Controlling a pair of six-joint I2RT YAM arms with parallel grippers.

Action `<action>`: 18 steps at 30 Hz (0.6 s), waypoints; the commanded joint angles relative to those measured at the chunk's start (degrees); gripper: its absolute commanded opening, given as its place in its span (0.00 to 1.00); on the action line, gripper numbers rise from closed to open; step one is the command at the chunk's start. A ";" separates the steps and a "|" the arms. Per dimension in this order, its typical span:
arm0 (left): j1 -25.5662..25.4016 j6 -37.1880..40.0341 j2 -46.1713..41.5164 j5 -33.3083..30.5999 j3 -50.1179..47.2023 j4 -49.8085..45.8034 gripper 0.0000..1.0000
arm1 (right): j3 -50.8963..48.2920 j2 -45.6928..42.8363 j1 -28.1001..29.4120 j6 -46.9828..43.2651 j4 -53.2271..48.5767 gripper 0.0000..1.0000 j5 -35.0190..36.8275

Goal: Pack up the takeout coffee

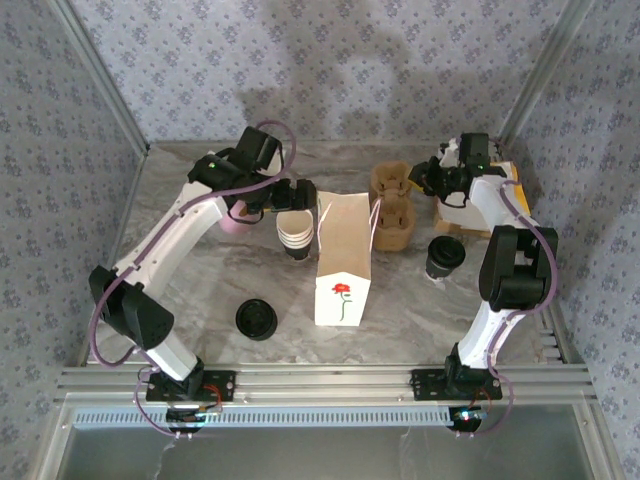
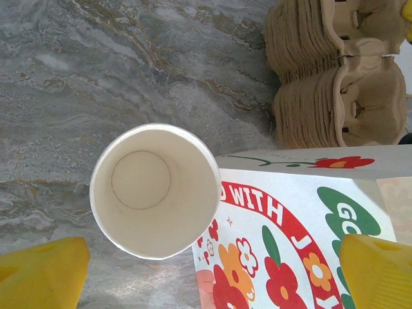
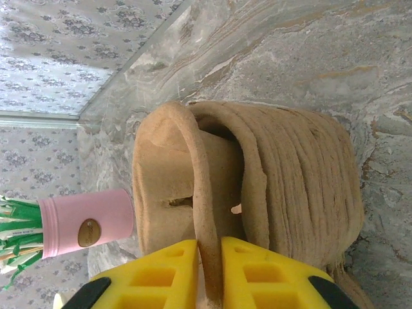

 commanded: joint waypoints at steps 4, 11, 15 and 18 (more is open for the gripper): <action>-0.38 0.23 0.52 -0.40 3.07 -2.10 1.00 | -0.69 -1.52 -0.20 -0.55 1.19 0.09 -1.86; -0.48 0.71 0.20 -0.67 4.80 -2.88 1.00 | 0.59 -4.11 -0.16 1.15 1.70 0.02 -2.55; -0.46 1.59 -0.56 -1.17 6.09 -3.36 1.00 | 2.66 -5.81 -0.13 3.27 2.00 0.00 -3.07; -0.49 2.20 -1.37 -1.43 7.24 -3.24 1.00 | 4.25 -7.35 -0.10 5.23 2.32 0.00 -3.20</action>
